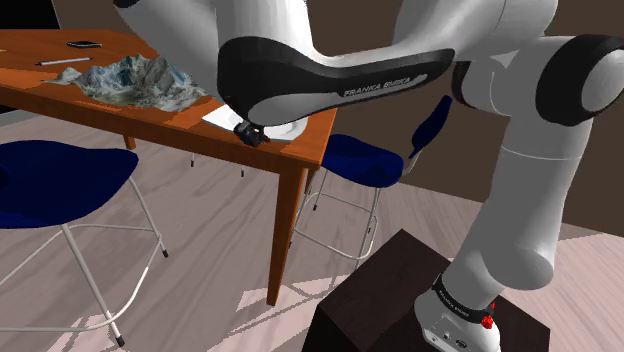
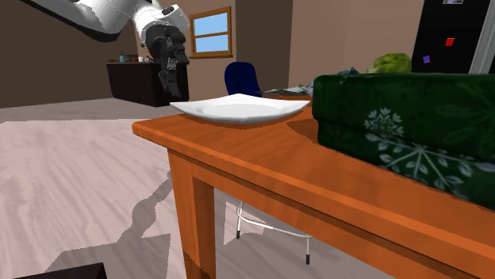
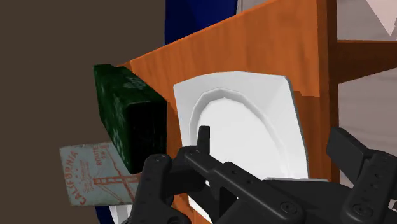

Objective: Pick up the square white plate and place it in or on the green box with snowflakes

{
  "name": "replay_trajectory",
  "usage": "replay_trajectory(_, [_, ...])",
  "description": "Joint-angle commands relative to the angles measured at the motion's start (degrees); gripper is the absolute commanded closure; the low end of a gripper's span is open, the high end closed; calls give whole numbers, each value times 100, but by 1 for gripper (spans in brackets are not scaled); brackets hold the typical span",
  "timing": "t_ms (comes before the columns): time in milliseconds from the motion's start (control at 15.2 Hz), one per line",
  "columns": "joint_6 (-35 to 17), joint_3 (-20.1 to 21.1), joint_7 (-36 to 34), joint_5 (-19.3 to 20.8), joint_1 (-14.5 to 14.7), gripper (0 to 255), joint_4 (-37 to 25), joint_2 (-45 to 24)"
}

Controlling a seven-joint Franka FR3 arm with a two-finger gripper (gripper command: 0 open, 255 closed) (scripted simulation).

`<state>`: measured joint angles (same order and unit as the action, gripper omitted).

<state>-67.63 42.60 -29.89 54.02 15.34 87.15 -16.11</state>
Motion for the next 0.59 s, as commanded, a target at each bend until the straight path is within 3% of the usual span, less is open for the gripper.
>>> replay_trajectory(0, [307,-34,-9,671,420,0,-298,-541])
replay_trajectory(264, [787,-316,196,1842,1331,0,-968,-1585])
replay_trajectory(330, [819,-364,230,1949,1426,0,-1034,-1683])
replay_trajectory(528, [619,-362,162,1876,1212,0,-734,-1537])
